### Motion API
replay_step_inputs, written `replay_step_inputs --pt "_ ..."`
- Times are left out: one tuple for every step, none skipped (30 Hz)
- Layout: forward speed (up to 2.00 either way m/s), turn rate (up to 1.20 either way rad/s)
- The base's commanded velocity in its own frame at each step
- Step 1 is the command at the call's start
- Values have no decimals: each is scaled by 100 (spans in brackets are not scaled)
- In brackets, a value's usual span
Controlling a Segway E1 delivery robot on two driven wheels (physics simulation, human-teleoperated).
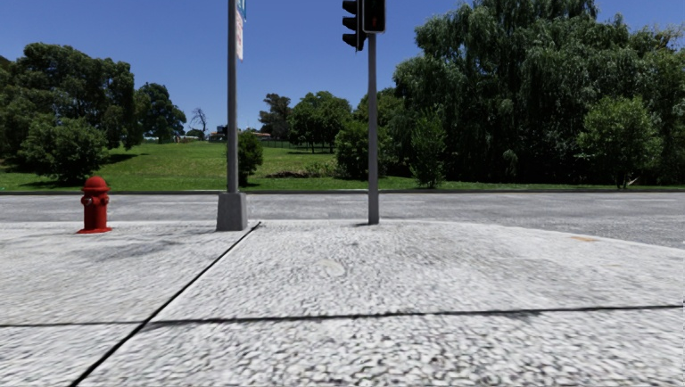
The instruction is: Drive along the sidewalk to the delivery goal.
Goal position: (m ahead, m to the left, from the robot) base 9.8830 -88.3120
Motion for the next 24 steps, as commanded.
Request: replay_step_inputs --pt "200 0" --pt "200 0" --pt "200 0" --pt "200 0" --pt "200 0" --pt "200 0" --pt "200 0" --pt "200 -6" --pt "200 -36" --pt "200 -62" --pt "200 -74" --pt "200 -80" --pt "200 -80" --pt "200 -93" --pt "200 -105" --pt "200 -120" --pt "200 -120" --pt "200 -120" --pt "200 -120" --pt "200 -120" --pt "200 -120" --pt "200 -120" --pt "200 -120" --pt "200 -120"
